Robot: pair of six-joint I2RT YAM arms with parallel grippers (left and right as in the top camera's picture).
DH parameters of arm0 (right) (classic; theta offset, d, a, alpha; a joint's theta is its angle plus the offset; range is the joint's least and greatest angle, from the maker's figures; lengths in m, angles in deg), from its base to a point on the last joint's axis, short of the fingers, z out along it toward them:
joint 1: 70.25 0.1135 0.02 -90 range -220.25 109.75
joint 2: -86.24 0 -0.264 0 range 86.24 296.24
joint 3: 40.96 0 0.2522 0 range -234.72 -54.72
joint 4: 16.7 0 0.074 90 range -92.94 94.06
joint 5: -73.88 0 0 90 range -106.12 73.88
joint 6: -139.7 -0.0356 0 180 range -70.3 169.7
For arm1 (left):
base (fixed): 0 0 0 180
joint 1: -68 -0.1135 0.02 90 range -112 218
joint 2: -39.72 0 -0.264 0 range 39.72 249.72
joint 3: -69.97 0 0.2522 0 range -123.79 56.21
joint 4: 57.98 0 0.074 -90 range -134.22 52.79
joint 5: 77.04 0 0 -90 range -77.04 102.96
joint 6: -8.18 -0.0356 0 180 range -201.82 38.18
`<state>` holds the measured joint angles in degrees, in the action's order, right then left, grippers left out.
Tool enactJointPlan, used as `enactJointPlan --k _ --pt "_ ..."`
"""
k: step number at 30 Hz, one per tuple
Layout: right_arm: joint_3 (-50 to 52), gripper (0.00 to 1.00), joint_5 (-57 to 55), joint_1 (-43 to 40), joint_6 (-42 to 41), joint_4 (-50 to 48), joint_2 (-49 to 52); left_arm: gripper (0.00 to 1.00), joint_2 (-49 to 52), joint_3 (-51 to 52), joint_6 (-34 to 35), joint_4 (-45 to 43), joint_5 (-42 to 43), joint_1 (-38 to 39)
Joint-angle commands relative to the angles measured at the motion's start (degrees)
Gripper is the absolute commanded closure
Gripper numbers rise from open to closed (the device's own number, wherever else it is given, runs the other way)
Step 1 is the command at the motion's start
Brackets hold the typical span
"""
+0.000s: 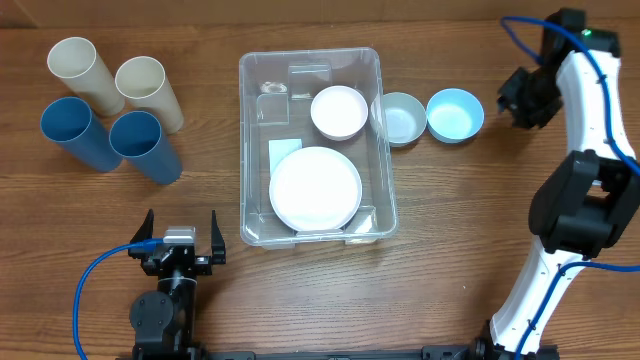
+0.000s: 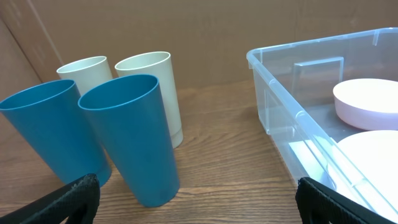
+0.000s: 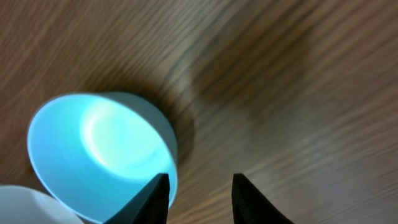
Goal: Pack container
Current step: 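Move the right gripper to the light blue bowl and grip it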
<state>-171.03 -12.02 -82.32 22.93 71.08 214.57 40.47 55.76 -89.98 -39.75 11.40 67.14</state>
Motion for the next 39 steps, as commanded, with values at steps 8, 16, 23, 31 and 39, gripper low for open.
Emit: enactJointPlan --k 8,16,23,31,39 --pt "8.2 0.67 3.9 4.5 2.6 -10.3 -0.7 0.00 -0.4 0.2 -1.3 -0.2 0.1 -0.2" --pt "10.1 0.71 3.3 3.6 4.8 -10.7 -0.7 0.00 -0.4 0.2 -1.3 -0.2 0.1 -0.2" --pt "6.2 0.64 3.6 3.6 7.1 -6.5 -1.9 0.00 -0.4 0.2 -1.3 -0.2 0.1 -0.2" --pt "5.6 0.58 0.9 3.3 7.3 -2.1 -3.4 0.00 -0.4 0.2 -1.3 -0.2 0.1 -0.2" --pt "5.7 0.59 0.4 3.3 7.3 -1.4 -3.4 0.00 -0.4 0.2 -1.3 -0.2 0.1 -0.2"
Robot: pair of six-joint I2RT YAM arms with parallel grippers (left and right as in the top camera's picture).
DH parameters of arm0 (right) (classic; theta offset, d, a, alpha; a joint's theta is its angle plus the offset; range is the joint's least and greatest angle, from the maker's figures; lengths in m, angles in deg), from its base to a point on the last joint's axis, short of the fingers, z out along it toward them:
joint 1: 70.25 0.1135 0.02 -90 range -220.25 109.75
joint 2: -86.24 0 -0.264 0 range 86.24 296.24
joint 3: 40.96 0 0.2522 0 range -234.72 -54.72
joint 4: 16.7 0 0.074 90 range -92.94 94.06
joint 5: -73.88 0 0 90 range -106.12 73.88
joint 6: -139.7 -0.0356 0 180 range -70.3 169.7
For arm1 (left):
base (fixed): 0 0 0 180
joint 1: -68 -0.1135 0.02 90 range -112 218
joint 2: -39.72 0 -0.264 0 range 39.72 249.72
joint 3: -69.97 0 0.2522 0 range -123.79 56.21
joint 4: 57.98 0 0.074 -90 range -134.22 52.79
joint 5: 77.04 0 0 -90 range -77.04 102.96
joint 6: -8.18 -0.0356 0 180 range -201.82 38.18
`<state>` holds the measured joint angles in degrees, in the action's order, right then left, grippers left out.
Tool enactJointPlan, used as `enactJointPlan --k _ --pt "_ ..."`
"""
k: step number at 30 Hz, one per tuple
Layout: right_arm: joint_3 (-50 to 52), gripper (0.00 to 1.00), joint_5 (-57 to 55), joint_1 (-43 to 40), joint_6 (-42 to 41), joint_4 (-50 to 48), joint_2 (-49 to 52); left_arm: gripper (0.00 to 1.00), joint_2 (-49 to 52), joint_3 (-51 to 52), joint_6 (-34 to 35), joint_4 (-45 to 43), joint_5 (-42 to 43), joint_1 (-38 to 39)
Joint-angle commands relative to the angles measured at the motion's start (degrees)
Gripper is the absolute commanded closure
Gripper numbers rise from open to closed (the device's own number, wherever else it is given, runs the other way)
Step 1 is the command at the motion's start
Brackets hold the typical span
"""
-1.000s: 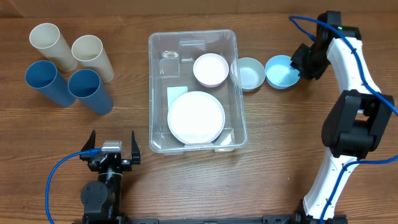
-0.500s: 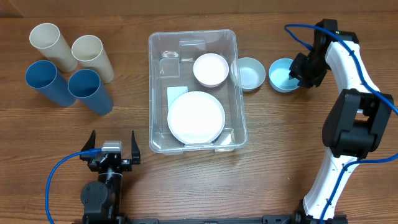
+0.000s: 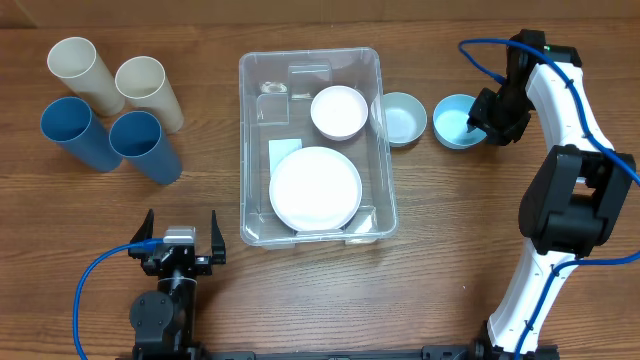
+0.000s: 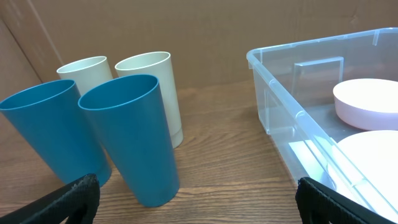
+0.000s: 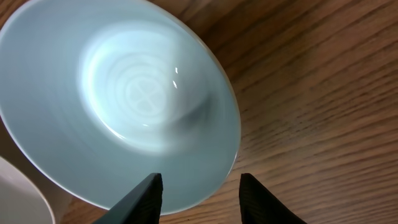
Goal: Pack container
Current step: 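Move the right gripper to the light blue bowl and grip it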
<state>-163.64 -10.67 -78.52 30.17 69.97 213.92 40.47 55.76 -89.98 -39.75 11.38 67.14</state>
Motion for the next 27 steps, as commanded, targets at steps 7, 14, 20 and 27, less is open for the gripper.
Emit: enactJointPlan --k 7,14,20,27 --pt "4.7 0.64 -0.9 -0.4 -0.6 -5.7 -2.5 0.00 -0.4 0.2 -1.3 -0.2 0.1 -0.2" --pt "6.8 0.81 -0.9 -0.4 -0.6 -8.4 -2.5 0.00 -0.4 0.2 -1.3 -0.2 0.1 -0.2" --pt "1.9 0.70 -0.9 -0.4 0.7 -3.6 -2.8 0.00 -0.4 0.2 -1.3 -0.2 0.1 -0.2" --pt "-3.5 0.48 -2.3 -0.5 1.4 3.1 -4.2 0.00 -0.4 0.2 -1.3 -0.2 0.1 -0.2"
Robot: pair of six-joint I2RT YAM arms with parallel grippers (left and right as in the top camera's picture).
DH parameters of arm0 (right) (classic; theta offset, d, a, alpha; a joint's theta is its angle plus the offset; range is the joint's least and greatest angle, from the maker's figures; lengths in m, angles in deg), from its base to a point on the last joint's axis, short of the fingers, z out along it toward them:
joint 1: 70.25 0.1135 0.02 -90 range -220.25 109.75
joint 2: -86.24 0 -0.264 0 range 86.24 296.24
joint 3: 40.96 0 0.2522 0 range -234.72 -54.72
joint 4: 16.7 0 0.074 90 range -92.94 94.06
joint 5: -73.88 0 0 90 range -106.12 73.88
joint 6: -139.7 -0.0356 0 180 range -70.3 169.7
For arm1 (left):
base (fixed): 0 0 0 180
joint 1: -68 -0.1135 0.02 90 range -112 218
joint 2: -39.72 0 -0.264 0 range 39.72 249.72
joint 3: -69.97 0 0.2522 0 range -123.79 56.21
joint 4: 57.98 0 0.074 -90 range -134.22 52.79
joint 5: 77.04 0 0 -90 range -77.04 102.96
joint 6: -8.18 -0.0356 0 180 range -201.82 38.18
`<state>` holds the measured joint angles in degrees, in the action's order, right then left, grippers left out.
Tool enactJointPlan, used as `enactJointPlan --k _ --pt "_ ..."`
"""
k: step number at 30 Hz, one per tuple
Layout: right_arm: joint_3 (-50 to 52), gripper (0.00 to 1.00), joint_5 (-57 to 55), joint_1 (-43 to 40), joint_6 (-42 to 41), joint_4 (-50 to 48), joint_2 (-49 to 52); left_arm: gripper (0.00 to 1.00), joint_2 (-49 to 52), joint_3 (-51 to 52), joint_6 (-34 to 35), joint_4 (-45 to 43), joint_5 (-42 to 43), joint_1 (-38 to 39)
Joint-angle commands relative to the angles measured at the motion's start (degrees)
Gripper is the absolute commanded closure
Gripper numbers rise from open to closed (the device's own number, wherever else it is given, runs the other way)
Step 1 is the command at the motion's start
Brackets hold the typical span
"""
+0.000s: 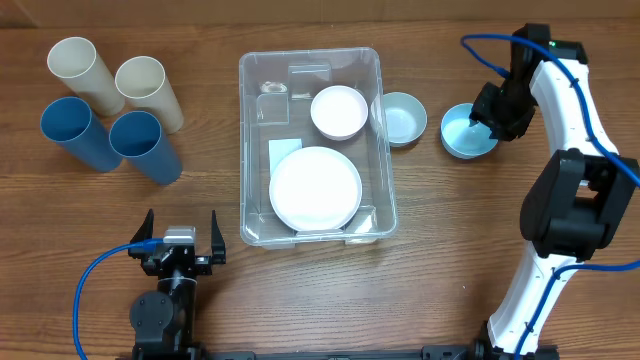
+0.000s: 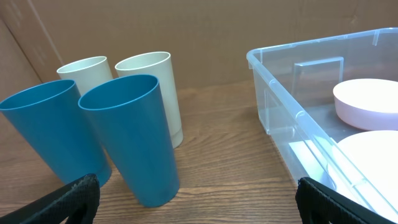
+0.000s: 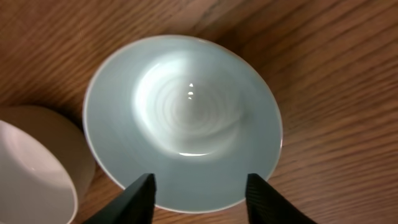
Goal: Pack container
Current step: 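Move the right gripper to the light blue bowl and grip it, then lift the light blue bowl into the bin onto the pink bowl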
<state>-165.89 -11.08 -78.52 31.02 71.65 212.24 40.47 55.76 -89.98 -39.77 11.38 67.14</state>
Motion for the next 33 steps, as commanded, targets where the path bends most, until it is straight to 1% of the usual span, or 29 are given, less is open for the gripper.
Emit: enactJointPlan --k 1,3,5,8,11,13,15,17,18,21,23,26,30,33 --pt "-1.0 0.48 -2.7 -0.5 0.5 2.1 -2.6 0.00 -0.4 0.2 -1.3 -0.2 0.1 -0.2" --pt "-0.7 0.48 -3.7 -0.5 0.2 3.2 -2.6 0.00 -0.4 0.2 -1.3 -0.2 0.1 -0.2" --pt "-0.2 0.49 -6.1 -0.5 -2.6 4.8 -2.6 0.00 -0.4 0.2 -1.3 -0.2 0.1 -0.2" --pt "1.1 0.53 -6.9 -0.5 -5.5 5.2 -2.6 0.00 -0.5 0.2 -1.3 -0.2 0.1 -0.2" --pt "5.5 0.56 -6.8 -0.4 -8.4 1.5 -2.6 0.00 -0.4 0.2 -1.3 -0.2 0.1 -0.2" --pt "10.0 0.57 -5.6 -0.4 -8.6 -2.8 -2.6 0.00 -0.5 0.2 -1.3 -0.2 0.1 -0.2" --pt "13.1 0.65 -4.9 -0.4 -8.6 -6.0 -2.6 0.00 -0.4 0.2 -1.3 -0.2 0.1 -0.2" --pt "14.1 0.86 -5.0 -0.4 -8.6 -7.5 -2.6 0.00 -0.4 0.2 -1.3 -0.2 0.1 -0.2" --pt "14.0 0.95 -5.0 -0.4 -8.6 -8.0 -2.6 0.00 -0.4 0.2 -1.3 -0.2 0.1 -0.2" --pt "13.8 0.96 -5.0 -0.5 -8.6 -9.5 -2.6 0.00 -0.4 0.2 -1.3 -0.2 0.1 -0.2" --pt "12.3 0.96 -5.0 -0.7 -8.3 -9.3 -2.6 0.00 -0.4 0.2 -1.2 -0.2 0.1 -0.2" --pt "5.6 0.96 -5.0 -1.5 -8.3 -5.6 -2.6 0.00 -0.4 0.2 -1.3 -0.2 0.1 -0.2" --pt "-8.3 0.96 -5.0 -2.0 -7.8 2.4 -2.6 0.00 -0.4 0.2 -1.2 -0.2 0.1 -0.2" --pt "-19.3 0.96 -1.7 -0.6 -3.5 6.9 -2.6 0.00 -0.4 0.2 -1.2 -0.2 0.1 -0.2"
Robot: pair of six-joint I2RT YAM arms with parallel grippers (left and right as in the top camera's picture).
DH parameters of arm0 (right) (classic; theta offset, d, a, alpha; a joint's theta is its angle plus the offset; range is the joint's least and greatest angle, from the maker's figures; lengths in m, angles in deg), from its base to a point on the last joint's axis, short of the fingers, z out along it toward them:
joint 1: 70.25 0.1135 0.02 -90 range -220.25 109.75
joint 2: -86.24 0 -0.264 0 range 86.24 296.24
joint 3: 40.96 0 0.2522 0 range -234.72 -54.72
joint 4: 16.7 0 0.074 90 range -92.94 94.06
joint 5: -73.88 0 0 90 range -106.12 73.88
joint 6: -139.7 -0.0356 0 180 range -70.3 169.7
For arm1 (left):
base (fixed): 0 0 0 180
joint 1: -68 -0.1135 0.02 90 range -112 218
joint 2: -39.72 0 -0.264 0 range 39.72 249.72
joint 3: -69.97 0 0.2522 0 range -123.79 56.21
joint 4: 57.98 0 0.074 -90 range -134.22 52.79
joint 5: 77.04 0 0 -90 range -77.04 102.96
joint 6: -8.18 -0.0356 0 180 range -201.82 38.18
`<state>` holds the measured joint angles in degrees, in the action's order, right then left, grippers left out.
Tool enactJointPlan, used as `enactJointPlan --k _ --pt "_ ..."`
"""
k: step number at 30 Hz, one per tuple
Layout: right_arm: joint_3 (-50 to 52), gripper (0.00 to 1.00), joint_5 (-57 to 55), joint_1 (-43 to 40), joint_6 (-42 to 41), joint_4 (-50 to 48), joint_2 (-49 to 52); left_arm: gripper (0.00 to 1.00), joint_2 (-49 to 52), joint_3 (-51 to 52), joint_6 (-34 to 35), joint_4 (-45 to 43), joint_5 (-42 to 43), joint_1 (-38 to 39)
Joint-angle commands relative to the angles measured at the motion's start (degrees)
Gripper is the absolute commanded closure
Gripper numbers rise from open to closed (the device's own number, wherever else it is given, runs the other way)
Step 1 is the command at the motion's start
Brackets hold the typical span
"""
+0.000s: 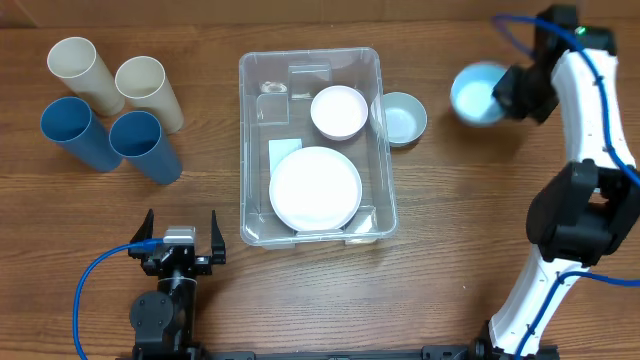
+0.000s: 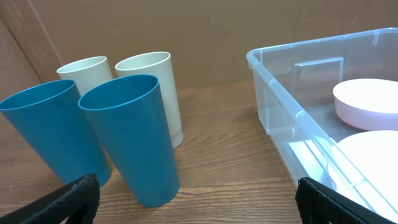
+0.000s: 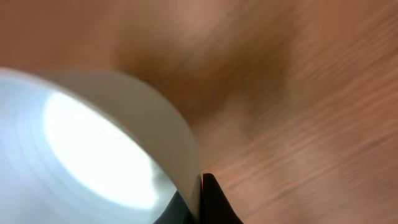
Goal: Pack container
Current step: 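Lift the light blue bowl into the bin onto the pink bowl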
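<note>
The light blue bowl (image 1: pixel 475 94) hangs blurred above the table at the far right, my right gripper (image 1: pixel 510 95) shut on its rim. In the right wrist view the bowl (image 3: pixel 93 143) fills the left side, its rim pinched at the right gripper (image 3: pixel 200 186). The clear container (image 1: pixel 243 150) holds a white plate (image 1: pixel 315 188) and a pale bowl (image 1: pixel 338 110). A white bowl (image 1: pixel 400 118) stands just outside the container's right wall. My left gripper (image 1: pixel 180 240) rests open near the front left, with nothing between the fingers of the left gripper (image 2: pixel 196 208).
Two beige cups (image 1: pixel 140 85) and two blue cups (image 1: pixel 140 145) stand at the far left; the blue cups (image 2: pixel 134 134) are close in front of the left wrist. The container's wall (image 2: pixel 280 112) rises to its right.
My right gripper was open around the blue bowl's rim on the table. It is now shut on that rim and the bowl is raised, farther back than before.
My right gripper was open to the right of the blue bowl, which stood beside the white bowl. Then it was over the bowl's right rim. Then the bowl sat a little right and nearer. Now it is gripped and lifted. The left arm stayed still.
</note>
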<state>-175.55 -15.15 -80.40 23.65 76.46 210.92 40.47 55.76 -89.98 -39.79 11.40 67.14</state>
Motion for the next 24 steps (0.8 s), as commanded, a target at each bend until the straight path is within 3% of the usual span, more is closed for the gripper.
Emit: enactJointPlan --k 1,6,9,13,21,24 --pt "-12.7 0.96 4.1 2.3 5.4 3.2 -1.3 0.00 -0.4 0.2 -1.3 -0.2 0.1 -0.2" --pt "-19.1 0.96 7.6 12.7 11.6 4.8 -1.3 0.00 -0.4 0.2 -1.3 -0.2 0.1 -0.2" --pt "-18.6 0.96 3.0 20.0 11.5 3.1 -1.2 0.00 -0.4 0.2 -1.3 -0.1 0.1 -0.2" --pt "-16.2 0.87 -5.9 29.4 11.1 -1.2 -1.2 0.00 -0.4 0.2 -1.3 -0.2 0.1 -0.2" --pt "-6.2 0.87 -6.5 31.3 9.7 -8.4 -1.1 0.00 -0.4 0.2 -1.3 -0.2 0.1 -0.2" --pt "-7.9 0.74 -6.8 31.4 11.8 -8.5 -1.2 0.00 -0.4 0.2 -1.3 -0.1 0.1 -0.2"
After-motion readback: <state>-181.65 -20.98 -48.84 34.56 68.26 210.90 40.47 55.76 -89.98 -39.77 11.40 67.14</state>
